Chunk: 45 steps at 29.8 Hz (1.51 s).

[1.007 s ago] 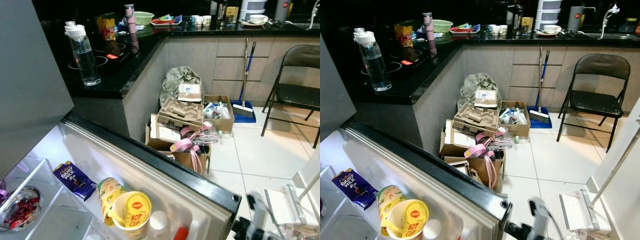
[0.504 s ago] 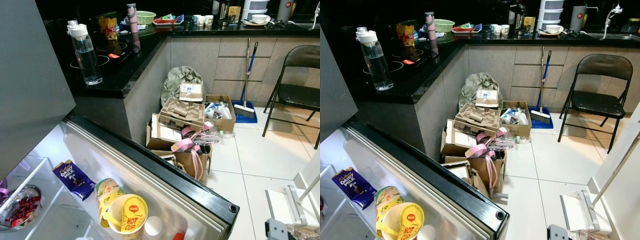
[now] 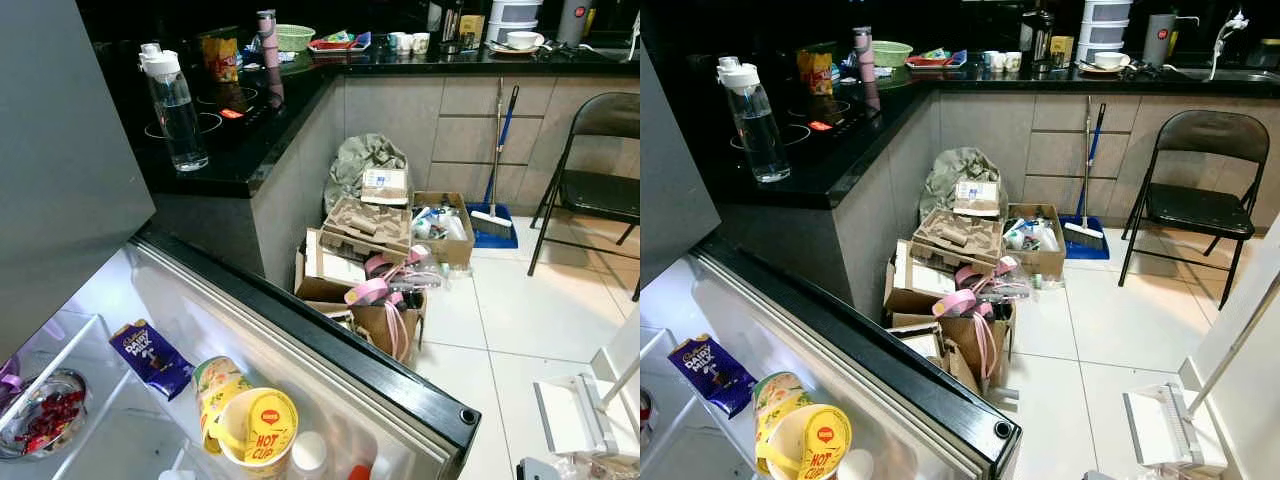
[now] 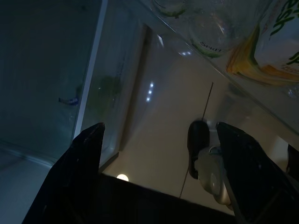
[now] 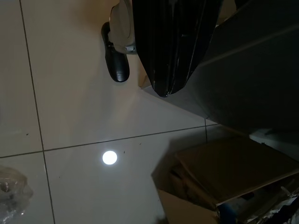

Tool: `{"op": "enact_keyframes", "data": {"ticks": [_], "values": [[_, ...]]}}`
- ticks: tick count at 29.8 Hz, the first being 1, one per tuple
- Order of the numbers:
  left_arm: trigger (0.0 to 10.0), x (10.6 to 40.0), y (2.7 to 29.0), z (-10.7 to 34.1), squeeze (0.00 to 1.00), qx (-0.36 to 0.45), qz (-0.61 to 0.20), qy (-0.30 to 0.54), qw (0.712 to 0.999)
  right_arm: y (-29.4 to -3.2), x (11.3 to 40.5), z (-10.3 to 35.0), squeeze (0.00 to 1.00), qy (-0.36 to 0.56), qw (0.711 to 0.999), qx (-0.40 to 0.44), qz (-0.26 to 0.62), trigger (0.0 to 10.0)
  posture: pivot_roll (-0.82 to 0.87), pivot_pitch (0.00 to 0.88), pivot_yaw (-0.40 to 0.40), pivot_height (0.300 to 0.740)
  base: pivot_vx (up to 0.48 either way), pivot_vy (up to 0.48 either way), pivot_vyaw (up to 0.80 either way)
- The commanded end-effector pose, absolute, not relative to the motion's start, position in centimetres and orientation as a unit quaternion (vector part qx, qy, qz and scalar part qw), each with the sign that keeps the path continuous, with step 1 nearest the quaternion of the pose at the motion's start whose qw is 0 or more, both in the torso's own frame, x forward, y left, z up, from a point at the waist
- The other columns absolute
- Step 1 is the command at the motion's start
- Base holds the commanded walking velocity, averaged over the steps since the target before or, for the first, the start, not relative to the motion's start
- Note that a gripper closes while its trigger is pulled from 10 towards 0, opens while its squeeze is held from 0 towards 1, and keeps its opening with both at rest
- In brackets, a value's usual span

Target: Restocking fridge

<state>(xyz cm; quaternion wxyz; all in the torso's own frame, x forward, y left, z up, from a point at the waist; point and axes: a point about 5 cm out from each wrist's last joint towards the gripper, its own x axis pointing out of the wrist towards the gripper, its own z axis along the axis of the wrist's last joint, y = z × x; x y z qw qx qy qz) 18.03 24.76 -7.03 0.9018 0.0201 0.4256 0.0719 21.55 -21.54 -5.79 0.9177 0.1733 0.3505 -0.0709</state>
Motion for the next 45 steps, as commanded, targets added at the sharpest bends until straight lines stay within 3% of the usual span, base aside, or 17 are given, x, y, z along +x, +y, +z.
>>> {"op": "enact_keyframes", "data": {"ticks": [1,13,45], "values": [[10.0,17.54,24.68,-7.35,0.00,0.023,0.063,0.440,0.895,-21.53,20.86,-6.23,0.00,0.359,0.913,0.174,-0.078,10.0,-0.07,0.094,0.025,0.740,0.000,0.000,0.00],[10.0,17.65,24.02,-7.46,0.00,0.017,0.049,0.440,0.897,-21.37,20.70,-6.36,0.00,0.363,0.912,0.175,-0.077,10.0,-0.07,0.105,0.021,0.740,0.000,-0.024,0.00],[10.0,16.80,24.14,-7.84,0.00,0.006,0.059,0.449,0.892,-21.37,21.14,-6.08,0.00,0.362,0.915,0.171,-0.060,10.0,-0.08,0.126,0.005,0.740,0.000,-0.431,0.00]]}}
